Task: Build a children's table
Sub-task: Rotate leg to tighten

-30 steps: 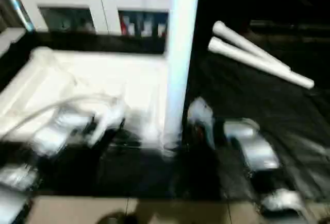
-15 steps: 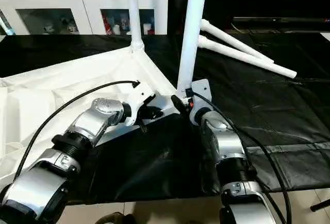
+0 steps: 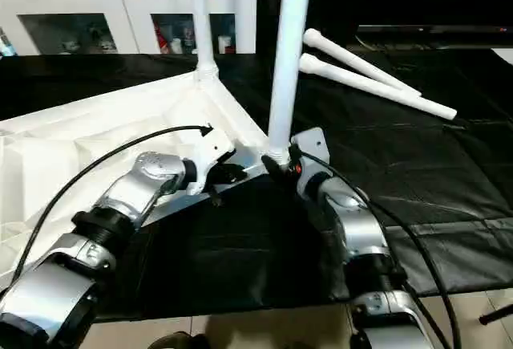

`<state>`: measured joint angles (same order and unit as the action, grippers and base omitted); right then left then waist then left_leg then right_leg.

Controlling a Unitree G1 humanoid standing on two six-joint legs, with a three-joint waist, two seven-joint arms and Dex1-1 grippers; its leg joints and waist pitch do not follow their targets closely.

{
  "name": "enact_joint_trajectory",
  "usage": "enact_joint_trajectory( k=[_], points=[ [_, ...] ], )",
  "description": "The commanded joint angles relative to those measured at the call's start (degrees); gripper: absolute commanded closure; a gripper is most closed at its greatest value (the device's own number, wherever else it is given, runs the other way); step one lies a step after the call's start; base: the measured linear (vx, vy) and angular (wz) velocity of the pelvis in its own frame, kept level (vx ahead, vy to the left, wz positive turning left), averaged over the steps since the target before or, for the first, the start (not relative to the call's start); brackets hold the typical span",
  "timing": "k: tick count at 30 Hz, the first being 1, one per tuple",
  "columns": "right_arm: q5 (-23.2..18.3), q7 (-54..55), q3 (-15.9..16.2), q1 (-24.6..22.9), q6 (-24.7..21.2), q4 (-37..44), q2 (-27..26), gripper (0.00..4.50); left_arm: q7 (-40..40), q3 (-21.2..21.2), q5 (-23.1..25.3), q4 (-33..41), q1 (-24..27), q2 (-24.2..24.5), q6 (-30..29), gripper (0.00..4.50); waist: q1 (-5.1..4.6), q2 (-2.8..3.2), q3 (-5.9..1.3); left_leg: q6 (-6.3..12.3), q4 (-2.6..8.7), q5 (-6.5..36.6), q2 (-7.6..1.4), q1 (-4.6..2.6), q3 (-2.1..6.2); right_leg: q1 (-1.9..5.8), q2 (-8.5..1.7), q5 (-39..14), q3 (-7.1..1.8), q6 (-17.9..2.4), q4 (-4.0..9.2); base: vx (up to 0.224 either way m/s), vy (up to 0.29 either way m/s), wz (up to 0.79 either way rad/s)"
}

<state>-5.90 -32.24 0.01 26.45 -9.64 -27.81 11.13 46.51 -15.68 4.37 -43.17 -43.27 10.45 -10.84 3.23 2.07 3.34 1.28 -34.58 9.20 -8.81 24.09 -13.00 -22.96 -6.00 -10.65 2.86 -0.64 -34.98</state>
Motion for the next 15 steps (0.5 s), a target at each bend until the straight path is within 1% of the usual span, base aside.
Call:
enact_joint_trajectory(
  k=[1,2,3,4,5,6,8,9,11,13,14,15],
  points=[
    [-1.62,-2.69,0.48,0.02,1.0,2.47,0.72,0.35,0.73,0.46,0.34,1.95,-0.32,1.14,1.65,4.5,0.23,-0.74,-4.56,2.42,4.24,13.74,-4.3,-2.45,2.92,2.11,-3.52,-9.18,-1.93,-11.84,4.19,0.0,0.0,0.0],
    [-2.14,-4.64,0.34,-0.45,1.11,3.33,1.67,0.21,1.44,0.43,0.18,2.07,-0.02,1.69,2.13,4.5,0.31,-0.74,-4.57,2.58,4.23,13.61,-4.35,-2.53,2.89,2.05,-3.48,-9.08,-1.9,-11.93,4.18,0.0,0.0,0.0],
    [-3.02,-8.56,0.48,-1.36,1.11,4.99,3.66,0.16,2.32,0.41,0.09,2.22,0.42,2.61,2.7,4.5,0.32,-0.7,-4.54,2.56,4.25,13.65,-4.42,-2.57,2.89,1.98,-3.49,-9.09,-1.93,-11.99,4.15,0.0,0.0,0.0],
    [-3.02,-8.56,0.48,-1.36,1.11,4.99,3.66,0.16,2.32,0.41,0.09,2.22,0.42,2.61,2.7,4.5,0.53,-0.74,-4.51,2.7,4.24,13.84,-4.49,-2.63,2.89,2.08,-3.48,-9.17,-1.9,-11.88,4.18,0.0,0.0,0.0],
    [-3.55,-10.31,0.53,-1.81,1.03,5.85,4.61,0.07,2.91,0.42,-0.04,2.41,0.68,3.04,3.24,4.5,0.44,-0.71,-4.47,2.61,4.33,13.68,-4.51,-2.55,2.91,1.99,-3.47,-9.02,-1.93,-12.08,4.1,0.0,0.0,0.0],
    [-4.3,-12.12,0.45,-2.29,0.58,6.87,5.62,0.07,3.58,0.48,-0.29,2.6,0.99,3.5,3.63,4.5,0.45,-0.85,-4.48,2.75,4.28,13.93,-4.47,-2.58,2.86,2.03,-3.47,-9.1,-1.92,-12.18,4.17,0.0,0.0,0.0],
    [-5.89,-17.13,0.56,-3.53,0.11,9.21,8.7,0.07,6.58,0.21,-0.94,3.62,2.39,5.14,5.56,4.5,0.66,-0.83,-4.47,2.96,4.24,14.09,-4.57,-2.53,2.9,2.15,-3.6,-9.48,-1.93,-12.12,4.19,0.0,0.0,0.0],
    [-6.24,-18.63,0.63,-3.92,-0.03,9.84,9.72,0.07,7.85,-0.06,-1.06,4.14,3.02,5.83,6.3,4.5,0.7,-0.86,-4.47,3.34,4.24,13.35,-4.6,-2.37,2.97,2.26,-3.59,-8.66,-1.91,-12.25,4.06,0.0,0.0,0.0],
    [-6.72,-20.81,0.6,-4.61,-0.17,10.93,11.6,0.07,11.01,-0.86,-1.35,5.49,4.53,7.36,8.14,4.5,0.7,-0.84,-4.49,3.42,4.22,13.17,-4.61,-2.48,2.87,2.13,-3.46,-8.32,-1.88,-12.45,3.98,0.0,0.0,0.0],
    [-7.3,-22.66,0.74,-5.1,-0.56,11.79,12.81,0.07,12.73,-1.31,-1.42,6.15,5.3,8.21,9.15,4.5,0.65,-0.79,-4.35,3.12,4.26,14.41,-4.64,-2.57,2.76,1.9,-3.48,-10.31,-1.92,-12.56,4.15,0.0,0.0,0.0],
    [-7.71,-24.66,1.13,-5.6,-0.79,12.63,14.1,0.07,14.34,-1.76,-1.46,6.85,5.98,9.11,9.56,4.5,0.84,-0.72,-4.31,2.67,4.36,15.07,-4.76,-2.62,2.8,1.9,-3.53,-11.29,-1.95,-12.42,4.19,0.0,0.0,0.0],
    [-7.71,-24.66,1.13,-5.6,-0.79,12.63,14.1,0.07,14.34,-1.76,-1.46,6.85,5.98,9.11,9.56,4.5,0.84,-0.72,-4.31,2.67,4.36,15.07,-4.76,-2.62,2.8,1.9,-3.53,-11.29,-1.95,-12.42,4.19,0.0,0.0,0.0]
  ],
)
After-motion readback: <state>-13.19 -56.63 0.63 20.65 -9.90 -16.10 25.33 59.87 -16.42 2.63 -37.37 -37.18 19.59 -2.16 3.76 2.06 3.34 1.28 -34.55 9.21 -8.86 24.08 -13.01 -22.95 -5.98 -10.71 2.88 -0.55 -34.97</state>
